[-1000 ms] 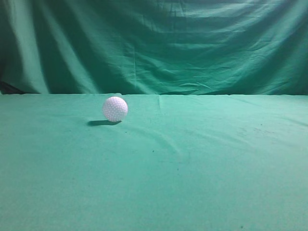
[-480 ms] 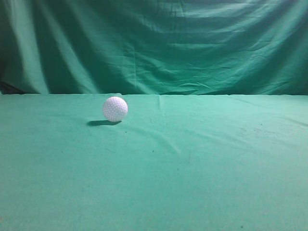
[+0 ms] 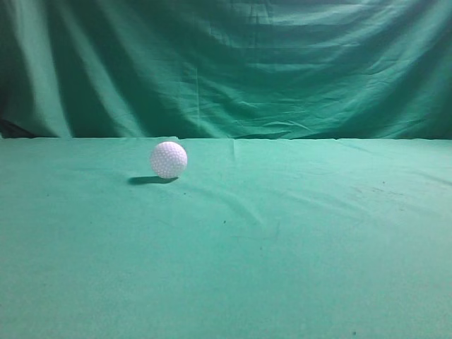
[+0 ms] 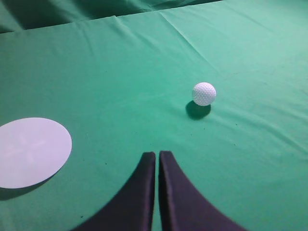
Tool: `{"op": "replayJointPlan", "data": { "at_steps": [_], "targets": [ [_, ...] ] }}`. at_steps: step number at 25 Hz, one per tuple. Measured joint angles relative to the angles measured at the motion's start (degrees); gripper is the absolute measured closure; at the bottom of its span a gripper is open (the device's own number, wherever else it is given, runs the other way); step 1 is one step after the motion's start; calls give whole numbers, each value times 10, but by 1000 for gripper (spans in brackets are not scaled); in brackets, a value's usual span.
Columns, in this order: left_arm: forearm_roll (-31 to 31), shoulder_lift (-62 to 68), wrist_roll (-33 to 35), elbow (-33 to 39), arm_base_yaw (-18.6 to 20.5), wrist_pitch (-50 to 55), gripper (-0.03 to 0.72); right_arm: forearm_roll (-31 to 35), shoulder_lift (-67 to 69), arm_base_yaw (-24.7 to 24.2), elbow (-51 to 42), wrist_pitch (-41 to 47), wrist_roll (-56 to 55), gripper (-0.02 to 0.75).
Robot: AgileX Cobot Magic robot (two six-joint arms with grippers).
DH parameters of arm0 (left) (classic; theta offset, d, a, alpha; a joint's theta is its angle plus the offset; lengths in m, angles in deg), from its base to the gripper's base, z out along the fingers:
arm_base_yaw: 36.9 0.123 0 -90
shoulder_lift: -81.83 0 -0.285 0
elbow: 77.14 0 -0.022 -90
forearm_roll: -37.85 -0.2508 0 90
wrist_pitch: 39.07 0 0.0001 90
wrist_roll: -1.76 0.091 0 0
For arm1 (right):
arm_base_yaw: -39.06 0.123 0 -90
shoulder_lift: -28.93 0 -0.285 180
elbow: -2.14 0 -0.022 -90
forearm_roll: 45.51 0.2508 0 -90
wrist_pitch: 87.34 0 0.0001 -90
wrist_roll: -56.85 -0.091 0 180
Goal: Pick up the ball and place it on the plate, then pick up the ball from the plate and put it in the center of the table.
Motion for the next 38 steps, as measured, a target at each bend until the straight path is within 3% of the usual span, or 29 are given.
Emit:
{"op": "replayJointPlan", "data": {
  "at_steps": [12,22,25,30,33,38],
  "targets": [
    [0,-9,0,0,0,0,688,0,0,0,0,0,0,738],
    [-14,-156,-4,0,0,2,688,0,0,0,0,0,0,738],
    [-104,-159,-88,0,0,5,688,0,0,-1,0,0,0,738],
    [-329,-170,-375,18,0,17,688,0,0,-1,0,0,0,738],
    [-371,-195,-434,66,0,14,688,0,0,-1,0,0,0,738],
    [-377,-198,-450,119,0,0,688,0,0,-1,-1,1,0,738]
  ]
}}
